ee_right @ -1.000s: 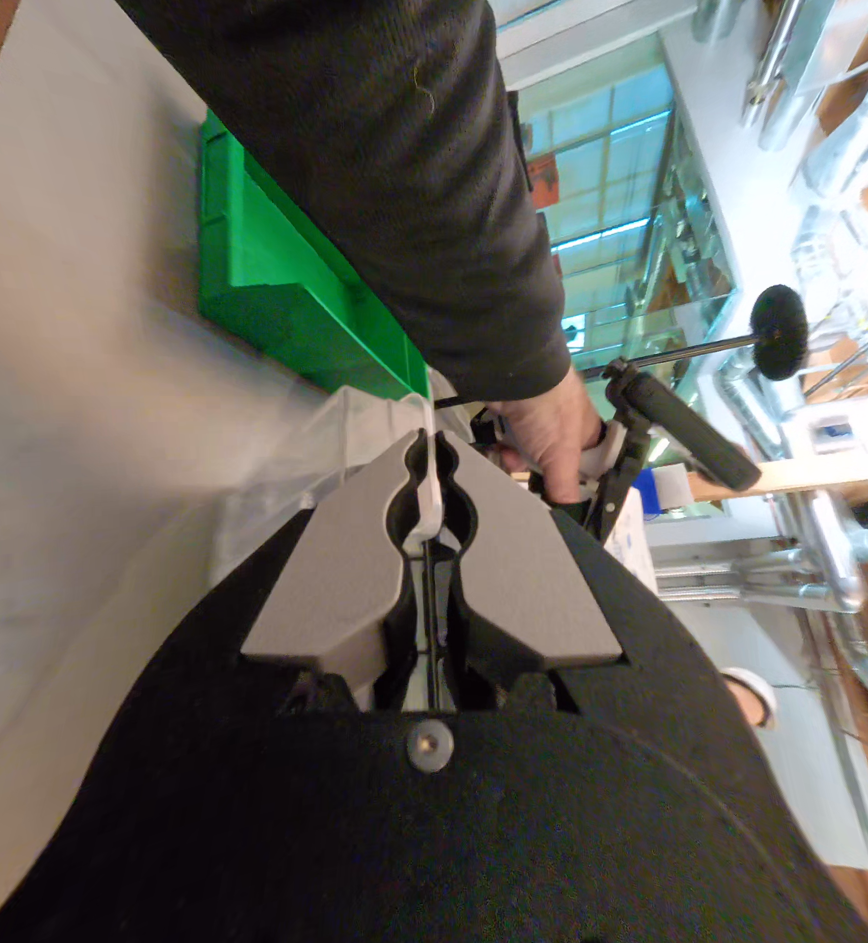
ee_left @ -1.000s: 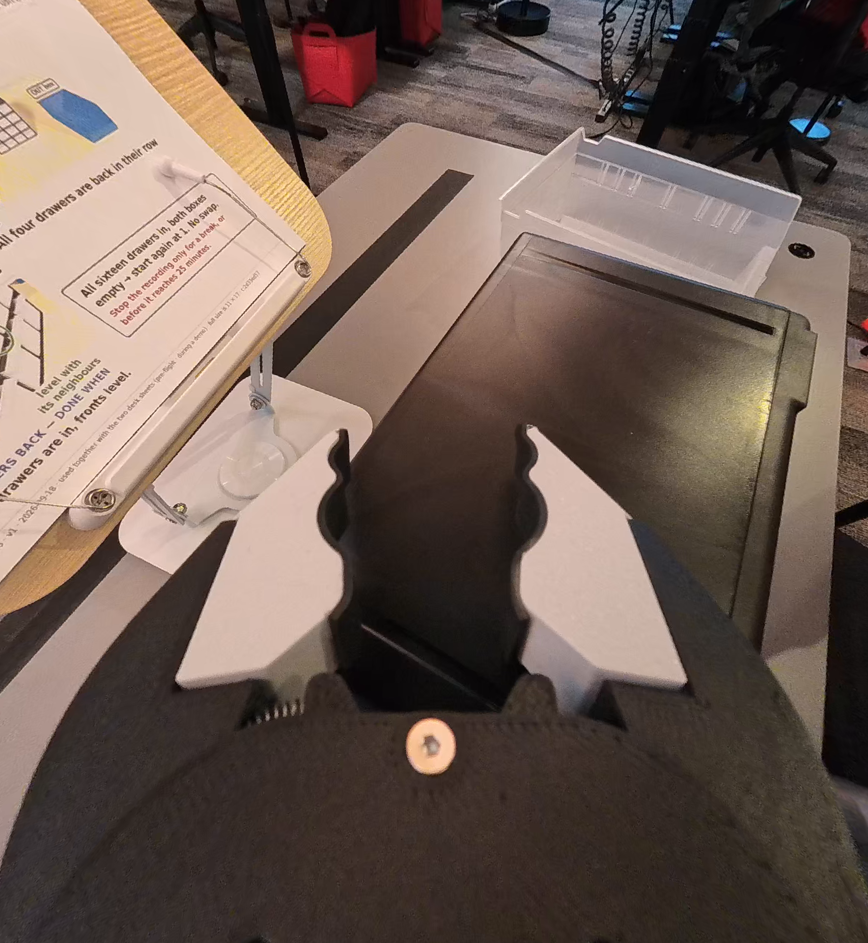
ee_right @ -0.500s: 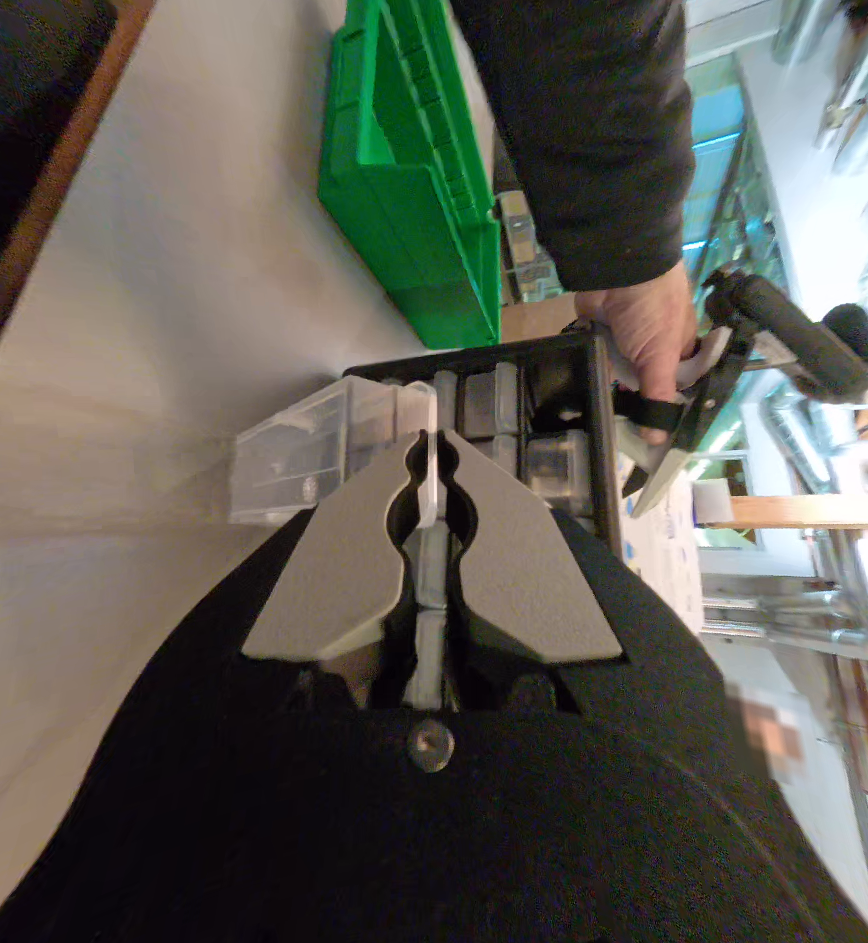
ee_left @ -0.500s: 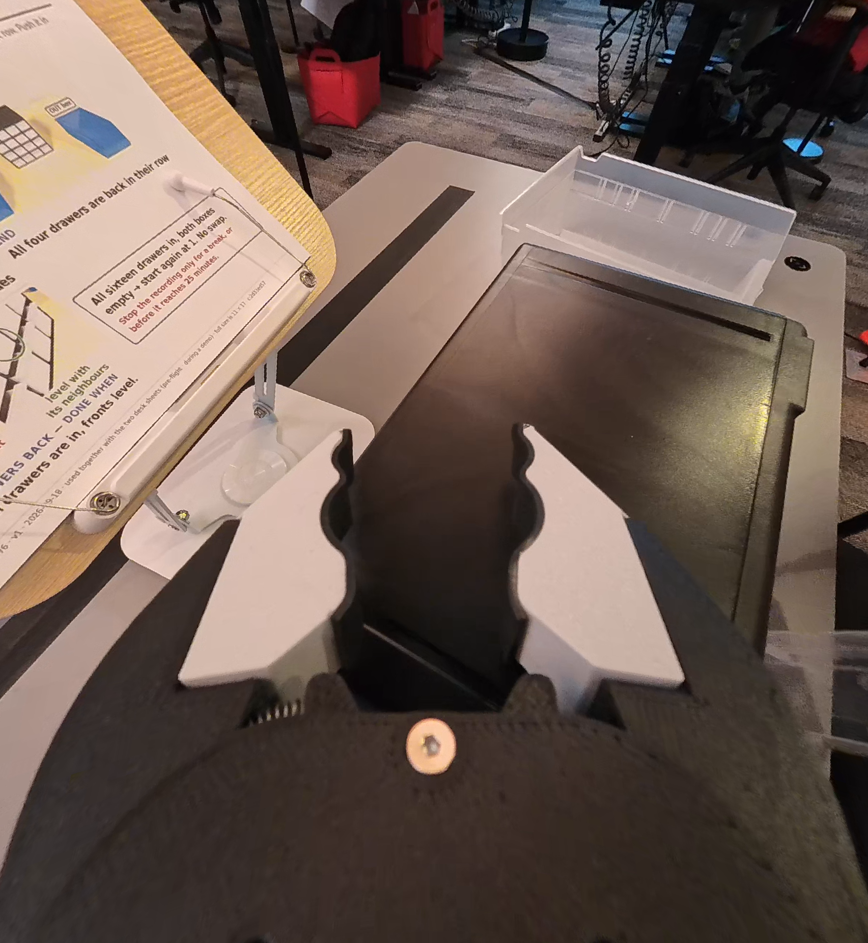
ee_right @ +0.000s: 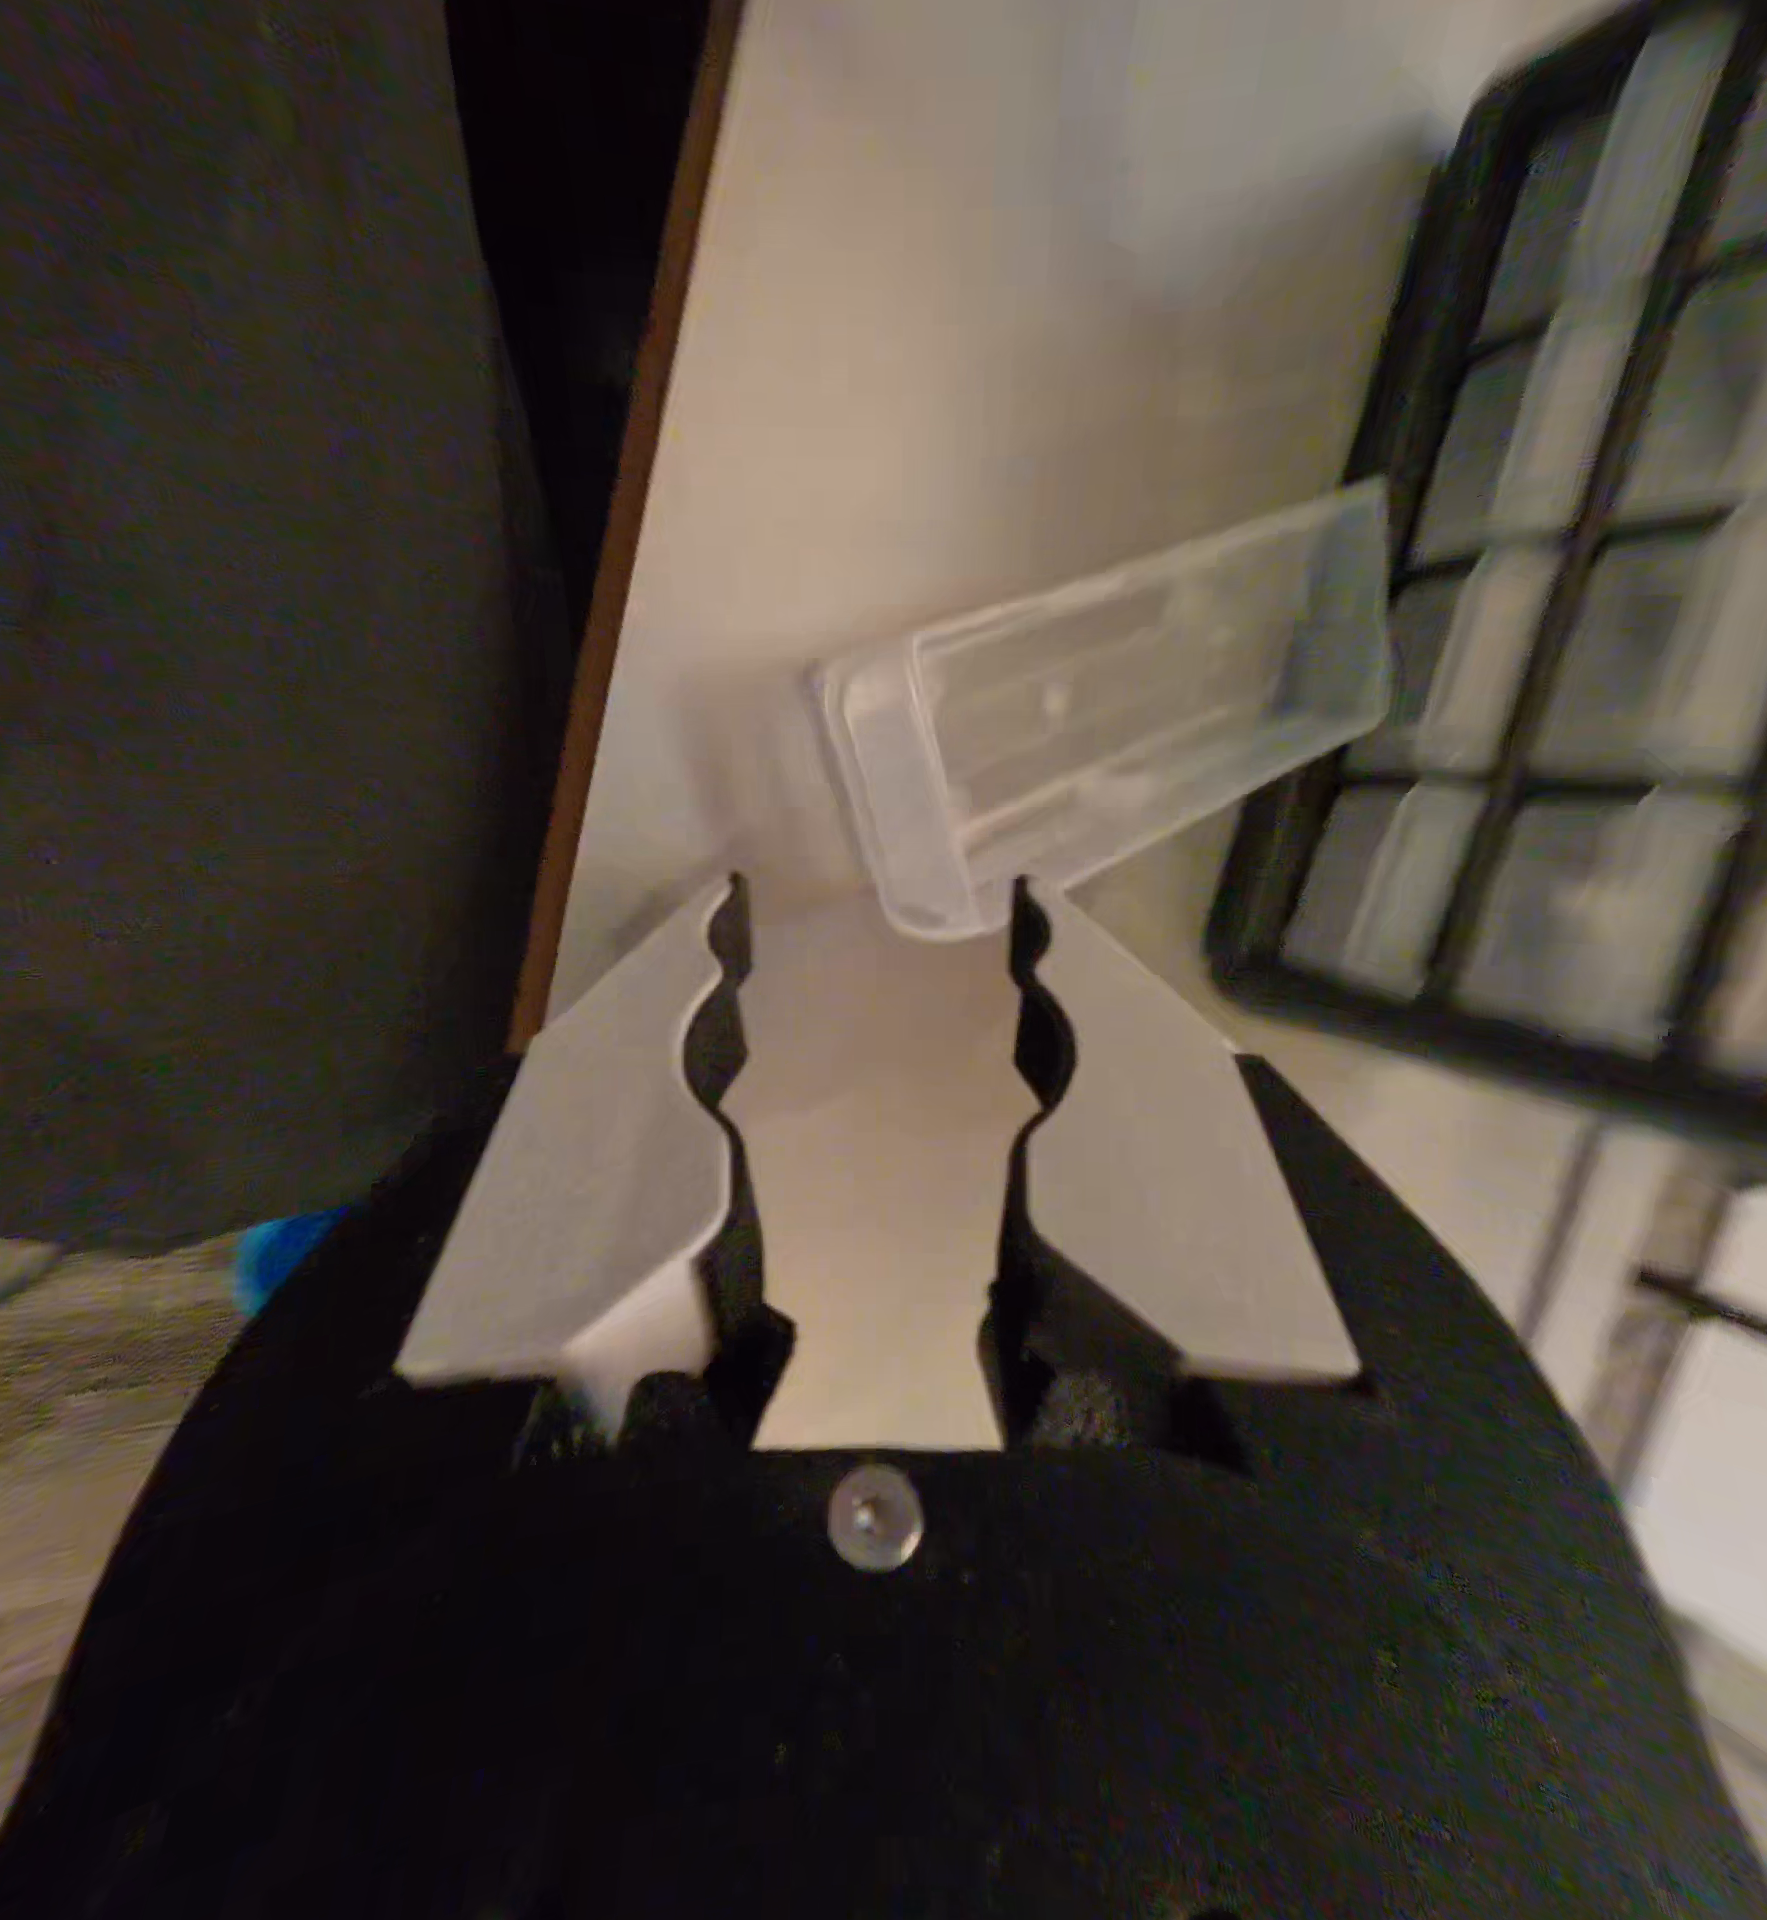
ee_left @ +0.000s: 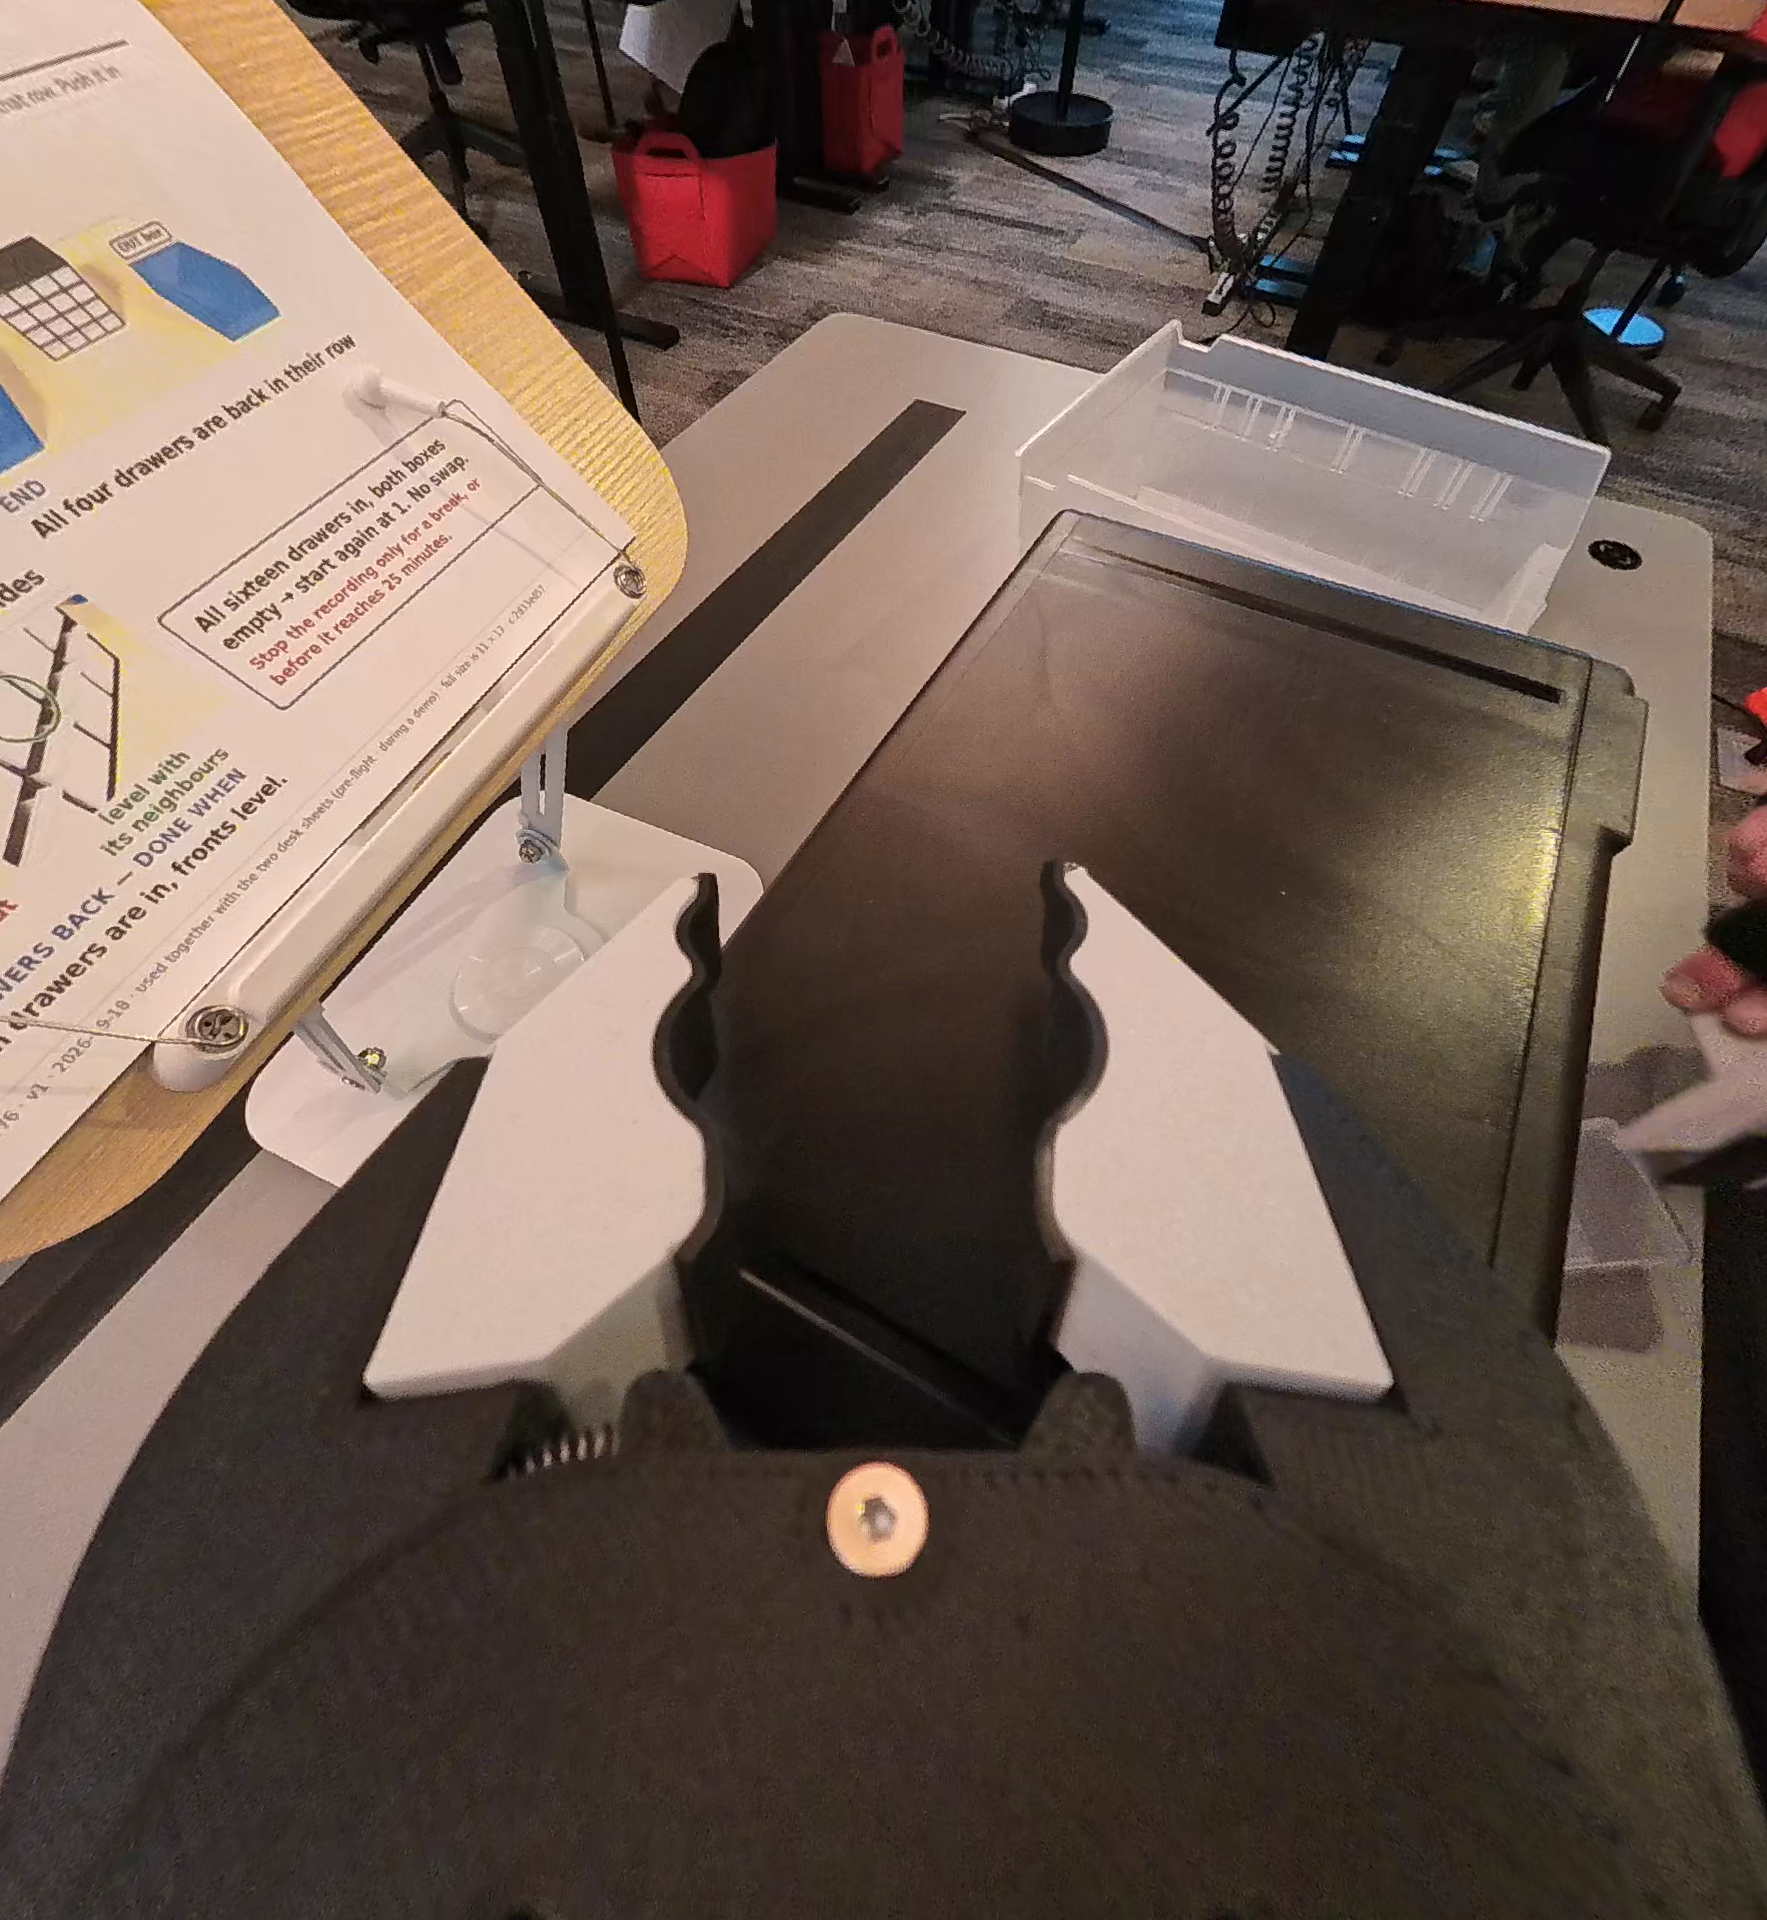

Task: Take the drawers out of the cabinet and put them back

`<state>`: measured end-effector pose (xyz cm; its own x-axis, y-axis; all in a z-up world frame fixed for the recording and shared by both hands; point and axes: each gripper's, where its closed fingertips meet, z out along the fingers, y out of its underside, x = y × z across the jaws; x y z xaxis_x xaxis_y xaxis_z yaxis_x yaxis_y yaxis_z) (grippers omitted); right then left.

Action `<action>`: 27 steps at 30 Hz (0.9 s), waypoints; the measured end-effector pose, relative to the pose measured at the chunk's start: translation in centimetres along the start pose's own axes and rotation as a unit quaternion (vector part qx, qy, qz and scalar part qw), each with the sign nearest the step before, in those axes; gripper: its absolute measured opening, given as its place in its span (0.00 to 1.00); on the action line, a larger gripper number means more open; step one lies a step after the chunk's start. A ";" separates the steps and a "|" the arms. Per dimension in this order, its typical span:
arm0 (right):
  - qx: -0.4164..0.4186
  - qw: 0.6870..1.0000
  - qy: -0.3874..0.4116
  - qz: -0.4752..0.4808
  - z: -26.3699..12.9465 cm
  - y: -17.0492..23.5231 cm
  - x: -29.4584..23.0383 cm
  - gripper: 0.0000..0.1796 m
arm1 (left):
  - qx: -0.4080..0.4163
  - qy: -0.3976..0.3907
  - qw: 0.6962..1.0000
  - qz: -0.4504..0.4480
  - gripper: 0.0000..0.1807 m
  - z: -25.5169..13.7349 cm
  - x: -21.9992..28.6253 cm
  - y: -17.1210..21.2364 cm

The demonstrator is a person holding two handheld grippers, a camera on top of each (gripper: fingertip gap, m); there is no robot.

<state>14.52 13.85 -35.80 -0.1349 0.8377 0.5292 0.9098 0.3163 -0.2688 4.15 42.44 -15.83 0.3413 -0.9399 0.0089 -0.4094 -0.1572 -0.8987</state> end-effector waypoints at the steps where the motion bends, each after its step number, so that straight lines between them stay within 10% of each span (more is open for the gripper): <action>1: -0.010 0.999 -0.017 0.042 -0.1 0.6 0.0 0.35 | 0.000 0.000 1.000 0.000 0.34 0.0 0.0 0.0; 8: -0.019 0.927 -0.051 0.372 2.5 -2.7 4.3 0.68 | 0.000 -0.001 1.000 -0.001 0.34 0.0 -0.1 0.0; 16: -0.101 0.901 -0.109 0.407 7.2 -2.1 4.8 0.42 | 0.001 -0.001 1.000 -0.001 0.34 0.0 -0.1 0.0; 27: -0.063 0.960 -0.158 0.222 1.6 0.0 3.2 0.35 | 0.012 0.001 1.000 0.001 0.33 -0.1 -0.1 -0.1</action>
<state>13.44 17.24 -35.43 0.1821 0.9772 0.1092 0.9431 -0.1422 -0.3006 4.07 42.47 -15.64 0.3390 -0.9408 0.0075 -0.3892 -0.1475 -0.9093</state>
